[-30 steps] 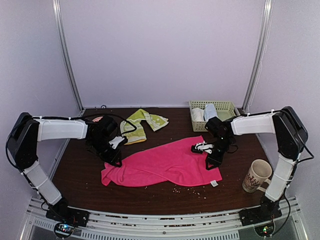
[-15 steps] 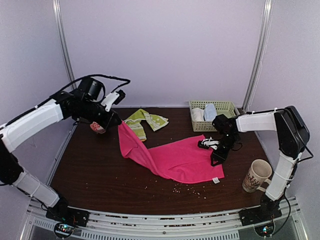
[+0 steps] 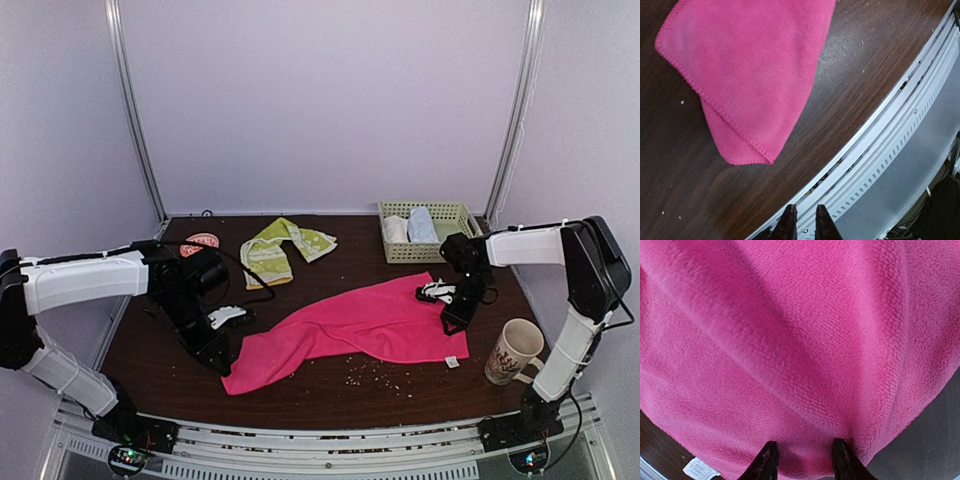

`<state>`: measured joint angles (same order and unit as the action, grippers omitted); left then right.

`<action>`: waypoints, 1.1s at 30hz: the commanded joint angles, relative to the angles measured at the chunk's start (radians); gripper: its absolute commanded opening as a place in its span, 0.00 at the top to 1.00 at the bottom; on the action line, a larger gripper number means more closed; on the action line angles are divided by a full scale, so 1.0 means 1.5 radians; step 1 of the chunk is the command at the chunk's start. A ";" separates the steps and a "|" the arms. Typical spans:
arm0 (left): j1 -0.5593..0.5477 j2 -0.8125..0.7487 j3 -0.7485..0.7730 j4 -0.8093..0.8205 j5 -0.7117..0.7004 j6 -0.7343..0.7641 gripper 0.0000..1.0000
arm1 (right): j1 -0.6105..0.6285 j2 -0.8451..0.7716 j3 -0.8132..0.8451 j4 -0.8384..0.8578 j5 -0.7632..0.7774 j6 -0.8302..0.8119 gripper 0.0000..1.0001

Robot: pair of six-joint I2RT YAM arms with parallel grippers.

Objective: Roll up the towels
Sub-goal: Flatten out the towel at the center of the board.

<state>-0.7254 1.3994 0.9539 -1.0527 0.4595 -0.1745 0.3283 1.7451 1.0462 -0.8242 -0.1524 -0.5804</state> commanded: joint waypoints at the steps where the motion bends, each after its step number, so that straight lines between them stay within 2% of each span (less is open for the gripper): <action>1: 0.000 -0.019 0.107 -0.044 -0.082 -0.030 0.79 | -0.008 -0.011 -0.030 -0.138 0.033 -0.026 0.62; 5: 0.004 0.012 0.205 -0.018 -0.236 -0.018 0.61 | -0.020 -0.038 0.011 -0.152 0.007 -0.032 0.61; 7: 0.007 0.018 0.215 0.030 -0.291 -0.013 0.49 | -0.027 -0.048 0.040 -0.163 -0.019 -0.034 0.61; 8: 0.011 0.016 0.208 0.064 -0.316 -0.015 0.37 | -0.031 -0.054 0.049 -0.166 -0.030 -0.035 0.60; 10: 0.032 0.005 0.183 0.139 -0.333 -0.029 0.04 | -0.035 -0.072 0.072 -0.166 -0.046 -0.023 0.58; 11: 0.049 0.000 0.172 0.178 -0.327 -0.037 0.02 | -0.039 -0.089 0.085 -0.154 -0.052 -0.006 0.10; 12: 0.067 -0.003 0.168 0.203 -0.325 -0.045 0.02 | -0.044 -0.100 0.097 -0.128 -0.042 0.022 0.01; 15: 0.081 -0.001 0.158 0.284 -0.299 -0.050 0.02 | -0.045 -0.151 0.114 -0.043 0.068 0.091 0.00; 17: 0.082 0.012 0.142 0.345 -0.292 -0.048 0.02 | -0.047 -0.168 0.130 -0.013 0.094 0.103 0.00; 21: 0.082 0.043 0.088 0.469 -0.291 -0.078 0.02 | -0.057 -0.234 0.088 0.105 -0.012 0.080 0.00; 23: 0.081 0.051 0.088 0.501 -0.272 -0.080 0.02 | -0.057 -0.284 0.019 0.210 -0.011 0.105 0.00; 24: 0.081 0.039 0.086 0.515 -0.300 -0.087 0.02 | -0.057 -0.298 0.002 0.224 -0.030 0.092 0.00; 28: 0.082 -0.038 0.014 0.588 -0.535 -0.172 0.02 | -0.062 -0.253 0.023 0.204 -0.021 0.109 0.00; 30: 0.086 -0.032 0.003 0.611 -0.553 -0.166 0.02 | -0.072 -0.228 0.028 0.207 -0.013 0.135 0.00; 33: 0.090 0.011 0.008 0.652 -0.519 -0.124 0.03 | -0.082 -0.184 0.037 0.224 -0.008 0.174 0.00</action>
<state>-0.6006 1.3651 0.9695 -0.2443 -0.2501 -0.3672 0.2279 1.4006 1.0748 -0.5411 -0.1684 -0.4061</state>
